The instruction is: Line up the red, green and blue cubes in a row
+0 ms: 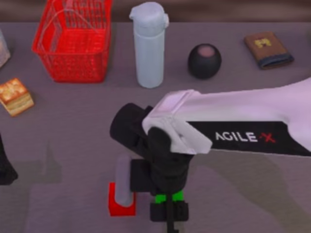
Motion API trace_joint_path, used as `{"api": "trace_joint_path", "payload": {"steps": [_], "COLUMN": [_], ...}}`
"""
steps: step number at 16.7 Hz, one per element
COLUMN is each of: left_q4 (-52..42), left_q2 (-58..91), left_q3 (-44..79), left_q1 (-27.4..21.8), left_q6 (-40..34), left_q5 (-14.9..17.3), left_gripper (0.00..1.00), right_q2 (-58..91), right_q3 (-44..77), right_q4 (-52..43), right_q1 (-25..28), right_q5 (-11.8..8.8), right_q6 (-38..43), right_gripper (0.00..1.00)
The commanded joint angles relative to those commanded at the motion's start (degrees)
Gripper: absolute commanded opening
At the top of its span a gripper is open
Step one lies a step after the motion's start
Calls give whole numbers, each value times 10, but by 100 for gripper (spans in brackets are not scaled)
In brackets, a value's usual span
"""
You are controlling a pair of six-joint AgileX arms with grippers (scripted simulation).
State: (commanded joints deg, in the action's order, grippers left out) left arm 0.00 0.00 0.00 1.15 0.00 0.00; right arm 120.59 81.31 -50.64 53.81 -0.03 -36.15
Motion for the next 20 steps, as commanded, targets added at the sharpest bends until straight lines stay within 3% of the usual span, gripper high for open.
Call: {"api": "trace_joint_path", "payload": {"steps": [8, 20], "left_q4": [0, 0], "left_q2": [0, 0], "left_q3": [0, 0], "left_q1": [0, 0], "left_q6": [0, 0], "left_q5": [0, 0], "left_gripper": [100, 100], "right_q2": [0, -8], "right_q3": [0, 18], "right_q4": [0, -24], "right_q1": [0, 0], "right_q5": [0, 0], "right_q6": [0, 0], "right_gripper": [98, 100]}}
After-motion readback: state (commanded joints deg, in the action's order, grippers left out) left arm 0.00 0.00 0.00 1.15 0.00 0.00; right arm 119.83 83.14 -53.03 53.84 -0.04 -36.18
